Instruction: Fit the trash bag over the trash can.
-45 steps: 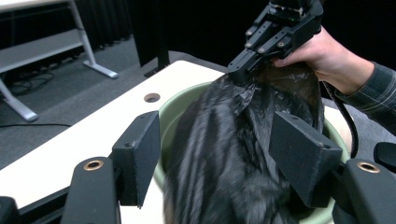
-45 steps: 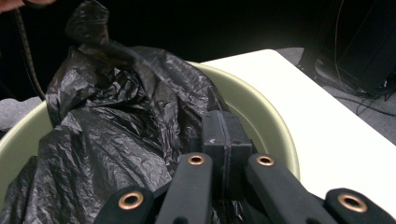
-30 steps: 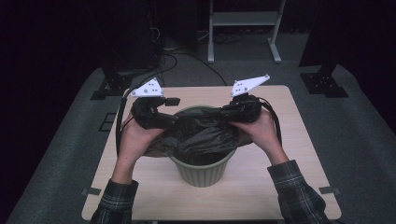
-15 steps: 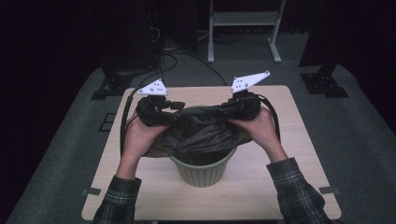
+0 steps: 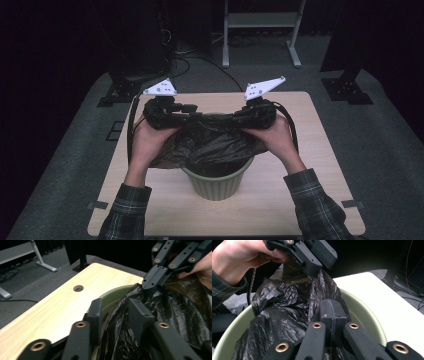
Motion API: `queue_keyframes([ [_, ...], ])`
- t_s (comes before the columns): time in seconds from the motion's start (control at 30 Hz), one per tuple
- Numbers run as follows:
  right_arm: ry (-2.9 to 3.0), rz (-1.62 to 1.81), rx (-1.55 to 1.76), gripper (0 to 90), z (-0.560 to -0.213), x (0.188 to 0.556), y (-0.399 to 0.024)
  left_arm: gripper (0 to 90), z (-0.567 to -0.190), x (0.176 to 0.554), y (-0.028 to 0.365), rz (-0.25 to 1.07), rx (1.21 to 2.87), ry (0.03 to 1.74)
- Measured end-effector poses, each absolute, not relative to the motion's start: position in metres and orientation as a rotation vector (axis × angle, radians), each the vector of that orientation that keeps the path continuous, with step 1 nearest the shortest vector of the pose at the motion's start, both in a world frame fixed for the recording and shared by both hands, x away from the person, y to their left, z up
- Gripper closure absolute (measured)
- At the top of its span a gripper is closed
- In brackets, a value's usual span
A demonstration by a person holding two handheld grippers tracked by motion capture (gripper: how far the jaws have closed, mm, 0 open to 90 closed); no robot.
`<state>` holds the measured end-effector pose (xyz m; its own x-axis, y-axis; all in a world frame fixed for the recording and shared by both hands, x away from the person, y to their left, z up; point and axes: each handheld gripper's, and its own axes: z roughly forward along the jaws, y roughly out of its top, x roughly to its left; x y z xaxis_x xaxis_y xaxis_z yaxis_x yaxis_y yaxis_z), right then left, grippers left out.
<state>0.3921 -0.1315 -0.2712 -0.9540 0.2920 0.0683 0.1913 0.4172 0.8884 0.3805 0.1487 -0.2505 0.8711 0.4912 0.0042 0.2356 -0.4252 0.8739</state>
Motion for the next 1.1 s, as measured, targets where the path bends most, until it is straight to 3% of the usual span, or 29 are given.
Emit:
queue_keyframes([
  [0.17, 2.563, 1.604, 0.427, 89.7, -0.269, 0.393, -0.129, 66.4, -0.253, 0.384, 0.141, 0.286, 2.046, 0.520],
  [0.27, 2.549, 1.599, 0.437, 88.5, -0.268, 0.393, -0.129, 82.9, -0.254, 0.384, 0.141, 0.265, 2.057, 0.516],
  [0.33, 2.501, 1.586, 0.472, 76.0, -0.267, 0.394, -0.131, 89.8, -0.254, 0.384, 0.142, 0.257, 2.047, 0.524],
  [0.43, 2.449, 1.566, 0.503, 61.1, -0.266, 0.394, -0.132, 89.9, -0.253, 0.383, 0.145, 0.259, 2.029, 0.539],
  [0.53, 2.441, 1.526, 0.518, 55.4, -0.269, 0.393, -0.131, 89.9, -0.252, 0.383, 0.148, 0.261, 2.013, 0.557],
  [0.87, 2.433, 1.420, 0.602, 55.7, -0.283, 0.396, -0.152, 90.0, -0.254, 0.384, 0.179, 0.281, 1.966, 0.647],
  [1.1, 2.444, 1.425, 0.618, 63.1, -0.288, 0.398, -0.167, 90.0, -0.261, 0.383, 0.190, 0.268, 1.959, 0.669],
])
